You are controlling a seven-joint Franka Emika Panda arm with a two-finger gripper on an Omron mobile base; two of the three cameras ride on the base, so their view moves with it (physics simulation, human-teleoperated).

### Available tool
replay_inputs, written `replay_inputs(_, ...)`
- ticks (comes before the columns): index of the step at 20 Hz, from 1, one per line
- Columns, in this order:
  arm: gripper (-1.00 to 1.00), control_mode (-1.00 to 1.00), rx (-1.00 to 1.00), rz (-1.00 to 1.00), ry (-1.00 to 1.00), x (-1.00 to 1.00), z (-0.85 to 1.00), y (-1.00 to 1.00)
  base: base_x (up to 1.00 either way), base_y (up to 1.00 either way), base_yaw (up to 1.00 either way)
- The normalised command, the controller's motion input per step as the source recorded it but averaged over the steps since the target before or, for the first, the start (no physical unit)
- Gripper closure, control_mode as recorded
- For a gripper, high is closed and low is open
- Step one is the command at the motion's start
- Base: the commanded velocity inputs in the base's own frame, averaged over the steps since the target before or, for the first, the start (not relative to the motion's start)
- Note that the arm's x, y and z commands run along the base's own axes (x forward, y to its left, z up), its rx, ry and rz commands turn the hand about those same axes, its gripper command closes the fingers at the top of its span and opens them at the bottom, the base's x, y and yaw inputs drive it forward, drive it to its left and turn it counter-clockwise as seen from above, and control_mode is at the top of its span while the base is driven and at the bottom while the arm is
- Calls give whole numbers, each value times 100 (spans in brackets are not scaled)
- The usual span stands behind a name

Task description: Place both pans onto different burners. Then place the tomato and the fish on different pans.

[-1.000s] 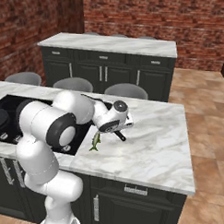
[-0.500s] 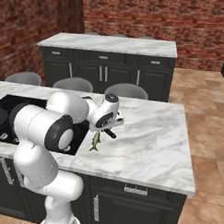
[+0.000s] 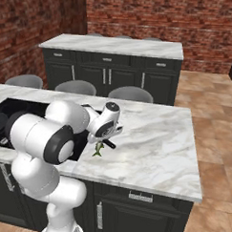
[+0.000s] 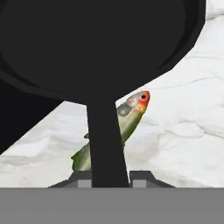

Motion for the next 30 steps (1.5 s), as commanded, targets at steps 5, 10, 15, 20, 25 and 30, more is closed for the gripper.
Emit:
replay_inputs(5, 100, -100, -1, 13, 1, -3, -22, 45, 0, 0, 0)
replay_inputs(10, 100, -100, -1, 11, 3, 0, -18, 52, 0, 0, 0)
replay_inputs(15, 100, -100, -1, 10, 4, 0, -27, 38, 0, 0, 0)
replay_inputs(20, 100, -100, 0, 6, 5, 0, -26, 21, 0, 0, 0)
replay_inputs(25, 100, -100, 0, 0, 4, 0, -21, 11, 0, 0, 0)
replay_inputs(30, 100, -100, 0, 2, 1, 0, -5, 20, 0, 0, 0)
